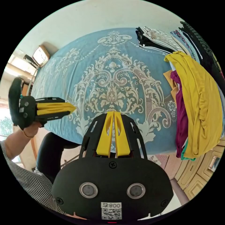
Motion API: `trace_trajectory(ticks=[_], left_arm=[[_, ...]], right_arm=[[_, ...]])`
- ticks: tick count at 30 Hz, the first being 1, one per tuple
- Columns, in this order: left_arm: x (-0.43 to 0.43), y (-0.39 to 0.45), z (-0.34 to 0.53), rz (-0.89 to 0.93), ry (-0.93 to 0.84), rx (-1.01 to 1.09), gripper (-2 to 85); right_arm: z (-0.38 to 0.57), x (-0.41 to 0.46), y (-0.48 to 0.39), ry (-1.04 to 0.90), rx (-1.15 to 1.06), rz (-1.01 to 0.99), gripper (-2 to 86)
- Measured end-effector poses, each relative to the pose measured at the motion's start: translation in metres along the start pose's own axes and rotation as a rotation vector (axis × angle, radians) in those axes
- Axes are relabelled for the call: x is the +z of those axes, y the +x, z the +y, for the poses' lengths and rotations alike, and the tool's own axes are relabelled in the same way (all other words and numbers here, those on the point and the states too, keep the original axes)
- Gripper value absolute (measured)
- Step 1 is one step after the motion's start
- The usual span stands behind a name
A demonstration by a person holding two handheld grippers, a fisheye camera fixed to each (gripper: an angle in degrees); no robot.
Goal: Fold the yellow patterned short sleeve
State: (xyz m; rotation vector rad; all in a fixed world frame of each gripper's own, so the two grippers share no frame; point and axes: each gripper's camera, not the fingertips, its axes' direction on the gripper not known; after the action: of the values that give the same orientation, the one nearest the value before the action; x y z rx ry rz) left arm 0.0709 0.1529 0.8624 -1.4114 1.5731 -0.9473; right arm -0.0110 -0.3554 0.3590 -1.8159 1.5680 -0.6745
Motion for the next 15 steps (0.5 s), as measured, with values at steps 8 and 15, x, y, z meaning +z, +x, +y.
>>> trace_trajectory(ticks=[8, 15], left_arm=[[0.023, 0.046, 0.080, -0.178, 0.002, 0.015, 0.2], [0.043, 0.022, 0.144, -0.008, 0.048, -0.063, 0.2]], right_arm=[[-0.038, -0.151, 0.050, 0.263, 0.092, 0.153, 3.5], [-0.161, -0.206, 0.103, 0.186, 0.078, 0.306, 7.6]])
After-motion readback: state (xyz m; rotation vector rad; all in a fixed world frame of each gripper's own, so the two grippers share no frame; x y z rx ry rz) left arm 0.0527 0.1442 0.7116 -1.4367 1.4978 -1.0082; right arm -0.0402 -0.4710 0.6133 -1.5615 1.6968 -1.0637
